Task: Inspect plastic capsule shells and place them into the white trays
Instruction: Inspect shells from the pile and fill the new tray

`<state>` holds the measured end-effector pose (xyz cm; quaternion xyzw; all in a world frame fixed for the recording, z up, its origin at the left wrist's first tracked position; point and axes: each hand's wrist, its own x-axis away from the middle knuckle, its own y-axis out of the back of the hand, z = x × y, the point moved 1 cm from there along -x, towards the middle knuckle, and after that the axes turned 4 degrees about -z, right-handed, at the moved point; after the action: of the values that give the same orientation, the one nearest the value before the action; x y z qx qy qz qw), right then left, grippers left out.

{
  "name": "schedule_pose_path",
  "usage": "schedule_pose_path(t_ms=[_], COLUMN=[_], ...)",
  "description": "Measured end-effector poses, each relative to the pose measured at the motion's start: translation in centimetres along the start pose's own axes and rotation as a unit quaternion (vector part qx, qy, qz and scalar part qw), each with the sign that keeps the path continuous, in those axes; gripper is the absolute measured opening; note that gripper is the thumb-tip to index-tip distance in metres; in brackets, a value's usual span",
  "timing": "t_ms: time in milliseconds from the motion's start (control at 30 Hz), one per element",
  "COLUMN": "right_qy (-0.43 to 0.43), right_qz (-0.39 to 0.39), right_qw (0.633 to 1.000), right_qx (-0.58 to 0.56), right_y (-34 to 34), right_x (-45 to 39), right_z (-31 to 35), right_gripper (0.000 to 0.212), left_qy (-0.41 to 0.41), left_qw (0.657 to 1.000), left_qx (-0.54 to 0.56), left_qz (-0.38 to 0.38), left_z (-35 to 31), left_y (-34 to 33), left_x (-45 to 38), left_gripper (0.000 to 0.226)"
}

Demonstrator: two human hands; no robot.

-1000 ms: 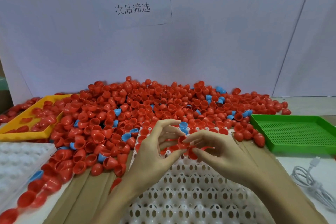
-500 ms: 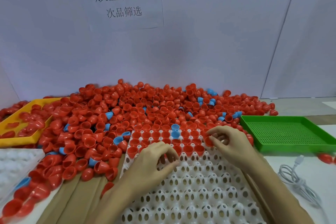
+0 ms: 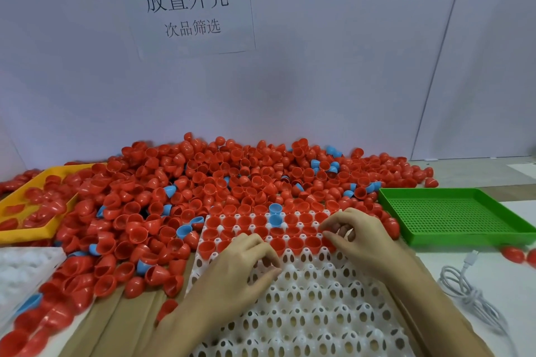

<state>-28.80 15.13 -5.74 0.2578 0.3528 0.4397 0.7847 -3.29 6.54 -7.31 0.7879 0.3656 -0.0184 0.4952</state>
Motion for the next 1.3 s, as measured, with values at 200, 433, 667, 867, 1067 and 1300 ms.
schedule_pose_path(t_ms=[200,433,667,867,1067,1300], right_qy=[0.008,0.02,0.015,0.016,0.015,-0.025], right_qz=[-0.04,-0.048,-0.065,-0.063,-0.074,0.001], right_qw=[0.998,0.996,0.994,0.993,0.992,0.958], right_qx=[-0.044,-0.07,-0.087,-0.094,-0.103,-0.284], right_y=[0.2,0.1,0.4,0.2,0.3,0.5], right_x=[0.1,0.2,0.4,0.4,0.3,0.4], right_z=[0.3,0.8,0.9,0.6,0.5,1.8], right_gripper=[0.016,0.015,0.018,0.017,0.019,0.02], left_qy=[0.003,0.068,0.113,0.12,0.07,0.033], left_qw=[0.999,0.997,0.987,0.979,0.981,0.984], left_qx=[-0.034,-0.034,-0.116,-0.164,-0.153,0.105], left_qz=[0.032,-0.004,0.0,-0.016,-0.098,-0.14], left_z=[-0.6,1.3,6.6,6.9,4.4,-1.3], left_y=[0.5,1.1,-0.1,-1.4,-0.2,0.3], left_x=[-0.4,-6.6,-14.5,-15.9,-15.5,-8.7], left_gripper=[0.016,0.012,0.042,0.02,0.009,0.014])
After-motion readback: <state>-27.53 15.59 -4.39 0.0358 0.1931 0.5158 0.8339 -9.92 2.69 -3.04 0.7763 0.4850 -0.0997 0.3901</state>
